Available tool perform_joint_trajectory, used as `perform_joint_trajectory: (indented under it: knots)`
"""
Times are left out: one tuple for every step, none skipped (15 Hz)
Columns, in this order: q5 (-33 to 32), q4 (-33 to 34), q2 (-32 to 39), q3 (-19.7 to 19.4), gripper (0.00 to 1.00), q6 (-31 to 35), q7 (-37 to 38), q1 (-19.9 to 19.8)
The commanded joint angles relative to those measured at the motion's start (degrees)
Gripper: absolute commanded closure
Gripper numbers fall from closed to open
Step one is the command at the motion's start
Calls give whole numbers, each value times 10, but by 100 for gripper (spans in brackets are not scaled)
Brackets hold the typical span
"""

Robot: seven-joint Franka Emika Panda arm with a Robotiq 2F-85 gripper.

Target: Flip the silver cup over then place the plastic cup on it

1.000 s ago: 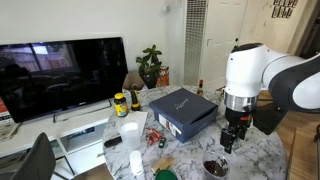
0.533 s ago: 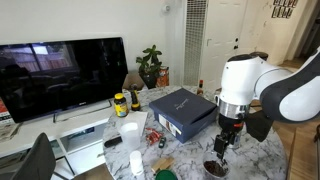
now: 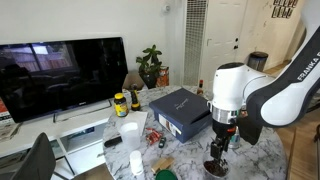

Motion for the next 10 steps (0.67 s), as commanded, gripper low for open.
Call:
perform_joint_trajectory:
  knots:
    - [15, 13, 25, 3, 53, 13, -24, -6]
    - [16, 16, 27, 3, 59, 12, -26, -6]
    - [15, 17, 29, 3, 68, 12, -26, -7]
    - [18, 19, 29, 4, 75, 10, -29, -8]
    - [19, 20, 30, 3, 82, 10, -29, -8]
    - [19, 21, 30, 3, 91, 10, -29, -8]
    - [19, 22, 30, 3, 97, 9, -30, -9]
    - [20, 22, 29, 4, 100, 8, -31, -9]
    - [22, 21, 27, 4, 100, 6, -32, -10]
    - [23, 19, 22, 4, 100, 3, -31, -10]
